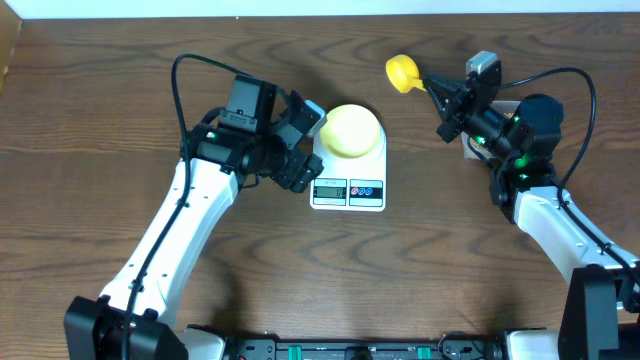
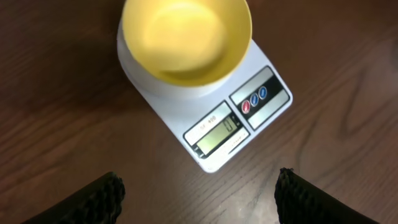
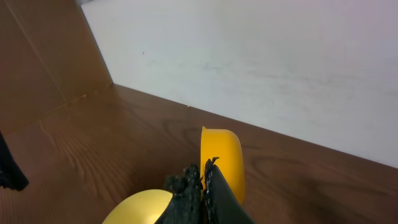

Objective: Scoop item into bowl and weigh 50g on scale

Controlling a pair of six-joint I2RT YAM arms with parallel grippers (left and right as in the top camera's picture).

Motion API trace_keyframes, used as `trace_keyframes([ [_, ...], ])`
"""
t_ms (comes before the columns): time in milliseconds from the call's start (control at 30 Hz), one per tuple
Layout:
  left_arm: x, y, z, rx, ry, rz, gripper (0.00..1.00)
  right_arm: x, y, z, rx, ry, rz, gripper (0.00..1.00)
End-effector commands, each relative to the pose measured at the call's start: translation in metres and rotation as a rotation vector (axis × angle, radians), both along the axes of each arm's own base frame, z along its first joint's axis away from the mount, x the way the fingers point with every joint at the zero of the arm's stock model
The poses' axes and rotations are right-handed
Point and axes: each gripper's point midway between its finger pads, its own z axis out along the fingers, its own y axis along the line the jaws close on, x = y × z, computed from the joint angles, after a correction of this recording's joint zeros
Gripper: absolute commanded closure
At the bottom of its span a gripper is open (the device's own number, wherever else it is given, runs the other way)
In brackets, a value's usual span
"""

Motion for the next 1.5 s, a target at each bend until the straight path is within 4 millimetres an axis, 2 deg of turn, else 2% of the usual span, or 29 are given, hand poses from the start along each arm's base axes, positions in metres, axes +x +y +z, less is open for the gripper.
trace_keyframes([
  [0, -0.006, 0.001, -0.005, -0.016, 0.006, -0.051, 0.20, 0.004, -0.003, 0.008, -0.012, -0.031, -0.008, 0.99],
  [767, -0.004, 0.003, -0.005, -0.015, 0.000, -0.048, 0.20, 0.004, -0.003, 0.008, -0.012, -0.030, -0.008, 0.99],
  [967, 0.002, 0.018, -0.011, 0.071, -0.022, -0.006, 0.20, 0.007, -0.006, 0.007, -0.020, -0.035, -0.034, 0.99],
  [1267, 0.003, 0.018, -0.010, 0.073, -0.026, -0.004, 0.20, 0.010, -0.009, 0.007, -0.022, -0.036, -0.057, 0.99],
  [1300, 0.003, 0.018, -0.010, 0.073, -0.026, -0.004, 0.22, 0.010, -0.010, 0.007, -0.026, -0.040, -0.059, 0.99],
  [1467, 0.002, 0.018, -0.011, 0.074, -0.021, -0.004, 0.20, 0.010, -0.010, 0.007, -0.041, -0.052, -0.059, 0.99],
])
